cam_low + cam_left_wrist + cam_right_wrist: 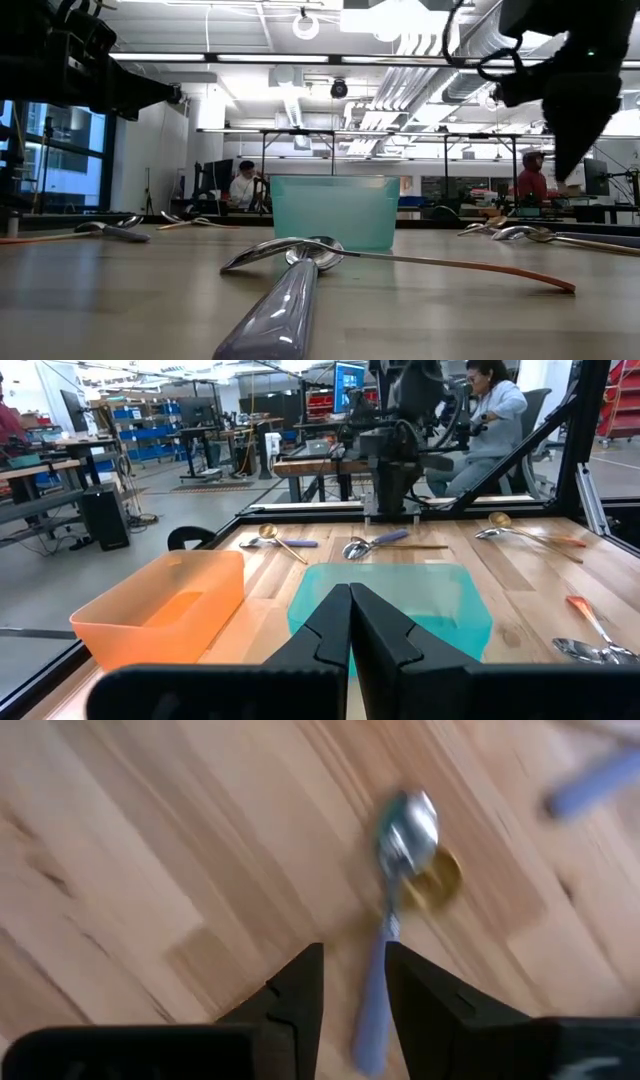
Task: Sort silverware by color (type)
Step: Put the purple spoon into the green bin
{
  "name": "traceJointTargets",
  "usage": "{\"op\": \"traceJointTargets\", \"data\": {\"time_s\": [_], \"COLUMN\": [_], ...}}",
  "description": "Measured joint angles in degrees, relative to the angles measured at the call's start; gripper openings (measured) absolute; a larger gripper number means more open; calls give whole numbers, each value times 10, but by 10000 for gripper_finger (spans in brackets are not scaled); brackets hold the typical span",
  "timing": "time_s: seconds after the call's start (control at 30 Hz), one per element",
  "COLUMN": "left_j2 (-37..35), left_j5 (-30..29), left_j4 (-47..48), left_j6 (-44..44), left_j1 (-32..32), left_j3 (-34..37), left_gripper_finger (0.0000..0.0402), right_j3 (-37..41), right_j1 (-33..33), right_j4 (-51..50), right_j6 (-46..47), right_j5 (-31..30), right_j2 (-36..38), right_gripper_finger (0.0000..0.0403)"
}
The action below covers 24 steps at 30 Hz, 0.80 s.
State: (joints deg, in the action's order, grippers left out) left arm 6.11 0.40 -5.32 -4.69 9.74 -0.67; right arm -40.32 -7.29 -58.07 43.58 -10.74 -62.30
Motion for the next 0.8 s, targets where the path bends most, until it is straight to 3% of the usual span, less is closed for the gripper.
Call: {"op": "traceJointTargets", "data": {"time_s": [0.33, 0.8], "left_j2": [0, 0], "left_j5": [0, 1], "left_j4": [-1, 12], "left_j6": [0, 1], "left_j1": [0, 0], "left_j3": [0, 0], "left_gripper_finger": [0, 0], "right_j3": [39, 113], "right_j1": [-19, 9], "right_j4": [-3, 102], "right_j6": [59, 40], "right_j5": [8, 11], "right_j2": [-17, -77], "right_gripper_finger": [157, 161]}}
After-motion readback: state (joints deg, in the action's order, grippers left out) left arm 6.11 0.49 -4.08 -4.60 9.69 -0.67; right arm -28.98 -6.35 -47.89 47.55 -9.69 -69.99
